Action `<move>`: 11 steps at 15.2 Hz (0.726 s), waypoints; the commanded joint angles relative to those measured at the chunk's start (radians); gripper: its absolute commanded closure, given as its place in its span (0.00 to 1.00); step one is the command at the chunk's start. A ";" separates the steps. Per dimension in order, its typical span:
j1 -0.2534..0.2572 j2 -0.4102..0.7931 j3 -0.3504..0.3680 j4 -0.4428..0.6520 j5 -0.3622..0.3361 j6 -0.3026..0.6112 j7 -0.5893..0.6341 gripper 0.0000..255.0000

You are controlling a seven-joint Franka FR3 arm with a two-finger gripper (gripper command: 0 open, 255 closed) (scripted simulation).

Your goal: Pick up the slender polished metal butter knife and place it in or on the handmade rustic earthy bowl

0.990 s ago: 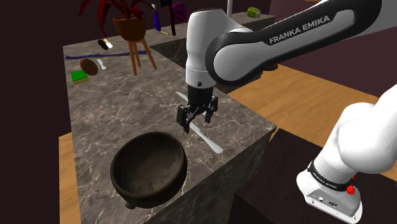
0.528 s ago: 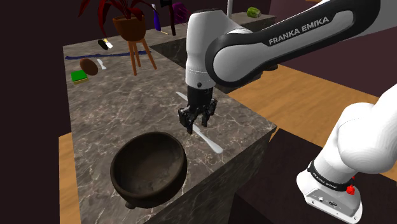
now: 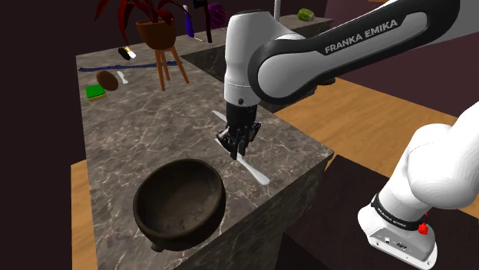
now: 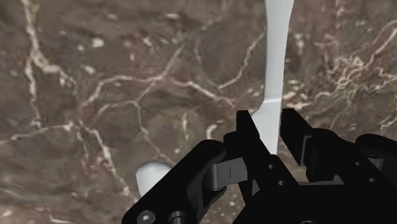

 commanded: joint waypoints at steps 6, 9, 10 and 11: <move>0.000 -0.014 -0.007 0.053 -0.002 -0.071 0.006 1.00; -0.002 -0.021 -0.011 0.087 -0.005 -0.112 0.010 1.00; -0.002 -0.023 -0.012 0.098 -0.005 -0.125 0.011 1.00; -0.003 -0.025 -0.014 0.110 -0.006 -0.139 0.013 1.00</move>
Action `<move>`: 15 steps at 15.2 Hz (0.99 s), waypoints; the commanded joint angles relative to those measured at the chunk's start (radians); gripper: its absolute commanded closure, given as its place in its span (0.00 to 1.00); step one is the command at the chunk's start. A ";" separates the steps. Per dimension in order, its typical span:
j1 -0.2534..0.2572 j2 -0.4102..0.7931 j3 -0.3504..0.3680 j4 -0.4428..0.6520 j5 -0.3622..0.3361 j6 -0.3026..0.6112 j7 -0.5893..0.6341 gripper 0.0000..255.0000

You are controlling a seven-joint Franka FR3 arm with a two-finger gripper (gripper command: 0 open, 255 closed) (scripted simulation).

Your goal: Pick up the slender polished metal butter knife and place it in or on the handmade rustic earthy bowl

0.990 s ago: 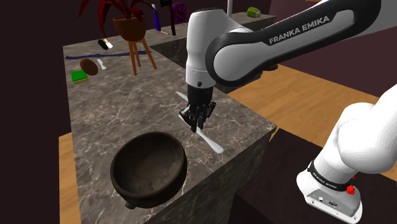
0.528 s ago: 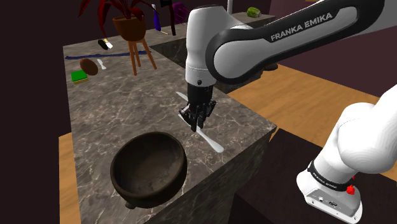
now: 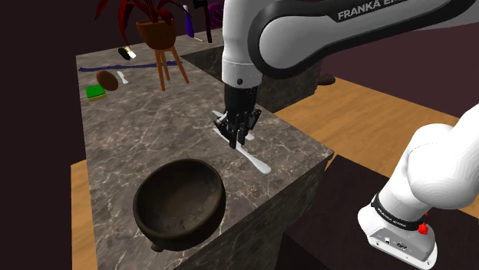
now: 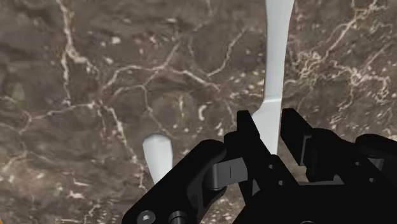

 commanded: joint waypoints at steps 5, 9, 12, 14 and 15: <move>-0.003 -0.005 -0.007 0.077 -0.007 -0.082 0.010 1.00; -0.006 -0.005 -0.012 0.130 -0.011 -0.135 0.017 1.00; -0.007 -0.002 -0.015 0.173 -0.015 -0.174 0.023 1.00; -0.009 0.000 -0.016 0.202 -0.017 -0.201 0.027 1.00; -0.009 0.002 -0.017 0.217 -0.019 -0.214 0.029 1.00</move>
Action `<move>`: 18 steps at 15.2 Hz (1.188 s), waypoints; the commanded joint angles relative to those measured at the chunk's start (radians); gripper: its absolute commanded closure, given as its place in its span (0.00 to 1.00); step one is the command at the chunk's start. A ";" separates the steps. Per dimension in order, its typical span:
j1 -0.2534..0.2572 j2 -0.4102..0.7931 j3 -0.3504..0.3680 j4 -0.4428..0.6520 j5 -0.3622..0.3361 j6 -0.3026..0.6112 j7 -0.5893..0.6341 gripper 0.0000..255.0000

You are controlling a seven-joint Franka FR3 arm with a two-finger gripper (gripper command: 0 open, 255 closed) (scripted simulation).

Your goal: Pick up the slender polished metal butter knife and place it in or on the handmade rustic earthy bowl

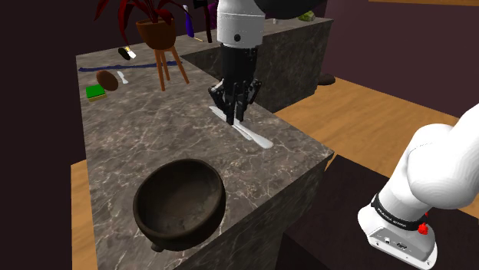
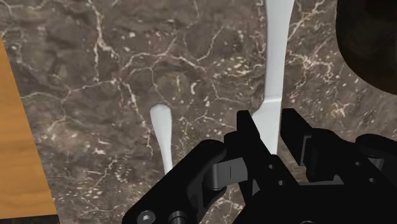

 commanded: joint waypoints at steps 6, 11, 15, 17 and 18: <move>-0.004 0.017 -0.004 0.109 -0.010 -0.093 0.016 1.00; 0.018 0.070 0.052 0.194 -0.025 -0.112 0.103 1.00; 0.052 0.154 0.129 0.286 -0.061 -0.110 0.220 1.00; 0.072 0.205 0.168 0.342 -0.089 -0.112 0.282 1.00; 0.084 0.233 0.187 0.372 -0.107 -0.115 0.314 1.00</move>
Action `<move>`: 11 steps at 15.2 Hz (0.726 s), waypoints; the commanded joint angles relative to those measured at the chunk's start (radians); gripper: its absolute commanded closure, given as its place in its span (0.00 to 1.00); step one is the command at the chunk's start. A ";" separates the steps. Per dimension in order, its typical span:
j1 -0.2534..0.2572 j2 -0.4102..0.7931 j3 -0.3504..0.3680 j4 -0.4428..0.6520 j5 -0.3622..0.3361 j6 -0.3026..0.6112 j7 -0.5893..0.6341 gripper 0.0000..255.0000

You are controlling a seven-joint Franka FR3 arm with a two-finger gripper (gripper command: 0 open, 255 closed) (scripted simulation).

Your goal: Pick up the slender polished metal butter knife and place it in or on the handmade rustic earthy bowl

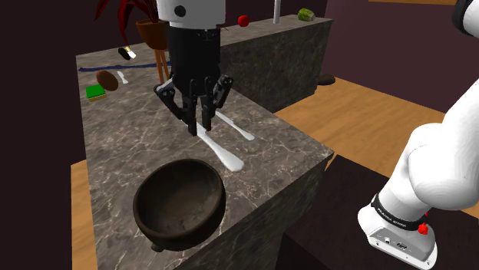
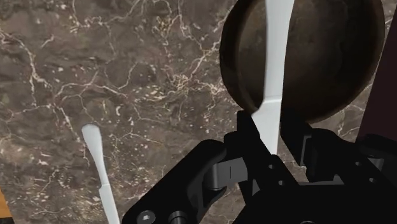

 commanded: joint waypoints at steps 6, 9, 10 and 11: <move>0.099 0.201 0.102 0.204 -0.136 -0.020 0.199 1.00; 0.093 0.183 0.098 0.144 -0.124 0.026 0.190 1.00; 0.091 0.178 0.097 0.124 -0.120 0.041 0.187 1.00; 0.089 0.173 0.096 0.106 -0.117 0.055 0.184 1.00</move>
